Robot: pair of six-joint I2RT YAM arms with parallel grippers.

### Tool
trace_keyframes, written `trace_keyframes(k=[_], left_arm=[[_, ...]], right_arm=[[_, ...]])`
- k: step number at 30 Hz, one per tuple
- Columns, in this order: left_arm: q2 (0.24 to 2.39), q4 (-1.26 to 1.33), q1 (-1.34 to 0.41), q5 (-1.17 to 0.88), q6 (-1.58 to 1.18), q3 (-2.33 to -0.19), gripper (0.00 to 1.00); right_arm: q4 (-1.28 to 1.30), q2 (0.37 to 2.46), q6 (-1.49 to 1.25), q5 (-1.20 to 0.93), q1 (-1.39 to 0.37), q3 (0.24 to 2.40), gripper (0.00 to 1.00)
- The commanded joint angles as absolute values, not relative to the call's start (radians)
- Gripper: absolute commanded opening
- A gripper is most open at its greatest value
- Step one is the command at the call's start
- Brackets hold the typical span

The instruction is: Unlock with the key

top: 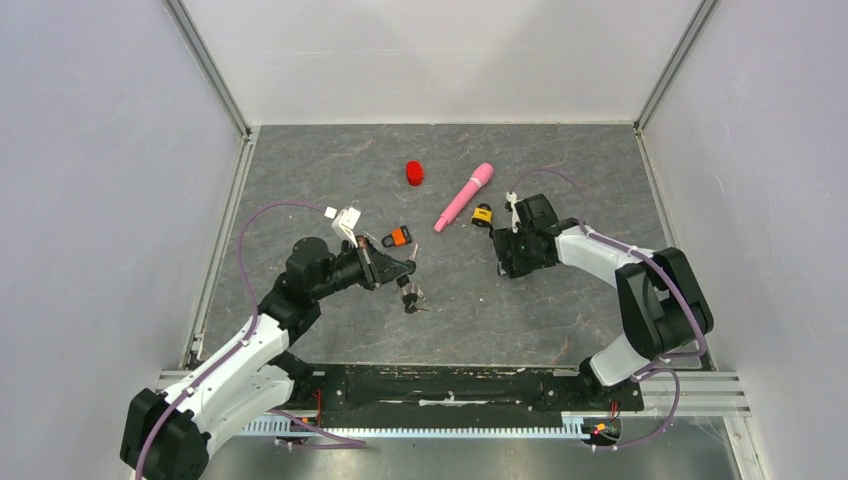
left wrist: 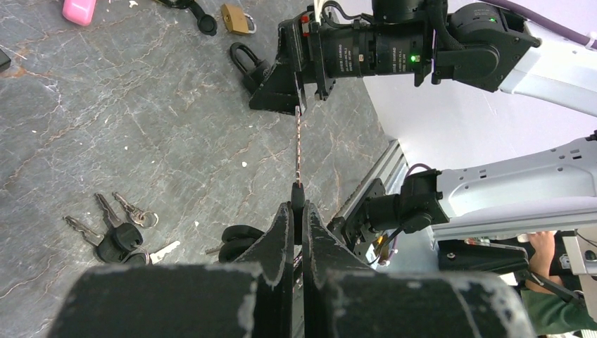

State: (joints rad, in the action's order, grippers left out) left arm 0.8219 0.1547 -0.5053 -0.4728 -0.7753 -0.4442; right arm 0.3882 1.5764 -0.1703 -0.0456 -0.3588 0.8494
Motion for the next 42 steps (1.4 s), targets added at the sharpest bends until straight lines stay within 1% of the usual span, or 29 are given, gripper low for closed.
trace_keyframes(k=[1, 4, 9, 14, 17, 20, 23, 31, 35, 39, 42], left_arm=[[0.807, 0.155, -0.499, -0.475, -0.723, -0.485, 0.02], [0.808, 0.155, -0.499, -0.474, -0.723, -0.485, 0.02], [0.807, 0.154, -0.499, -0.475, -0.724, -0.484, 0.02], [0.798, 0.14, -0.499, -0.473, -0.721, -0.482, 0.02], [0.798, 0.138, -0.499, -0.47, -0.72, -0.482, 0.02], [0.8, 0.138, -0.499, -0.47, -0.721, -0.482, 0.02], [0.802, 0.138, -0.498, -0.47, -0.723, -0.482, 0.02], [0.809, 0.138, -0.497, -0.473, -0.729, -0.486, 0.02], [0.807, 0.138, -0.497, -0.475, -0.729, -0.487, 0.02], [0.811, 0.138, -0.497, -0.476, -0.73, -0.488, 0.02], [0.809, 0.138, -0.498, -0.477, -0.73, -0.491, 0.02]], right_arm=[[0.431, 1.579, -0.188, -0.009, -0.416, 0.9, 0.82], [0.449, 1.579, -0.231, -0.006, -0.453, 0.915, 0.83], [0.47, 1.584, -0.301, 0.096, -0.479, 0.932, 0.83], [0.429, 1.541, -0.345, 0.086, -0.473, 0.921, 0.83], [0.395, 1.498, -0.378, 0.075, -0.445, 0.904, 0.82], [0.313, 1.433, -0.422, 0.013, -0.379, 0.832, 0.8], [0.26, 1.398, -0.454, 0.003, -0.34, 0.78, 0.79], [0.272, 1.493, -0.496, -0.035, -0.341, 0.807, 0.79], [0.275, 1.542, -0.512, -0.031, -0.342, 0.826, 0.77], [0.306, 1.611, -0.529, -0.007, -0.356, 0.863, 0.75], [0.368, 1.671, -0.532, 0.059, -0.391, 0.919, 0.73]])
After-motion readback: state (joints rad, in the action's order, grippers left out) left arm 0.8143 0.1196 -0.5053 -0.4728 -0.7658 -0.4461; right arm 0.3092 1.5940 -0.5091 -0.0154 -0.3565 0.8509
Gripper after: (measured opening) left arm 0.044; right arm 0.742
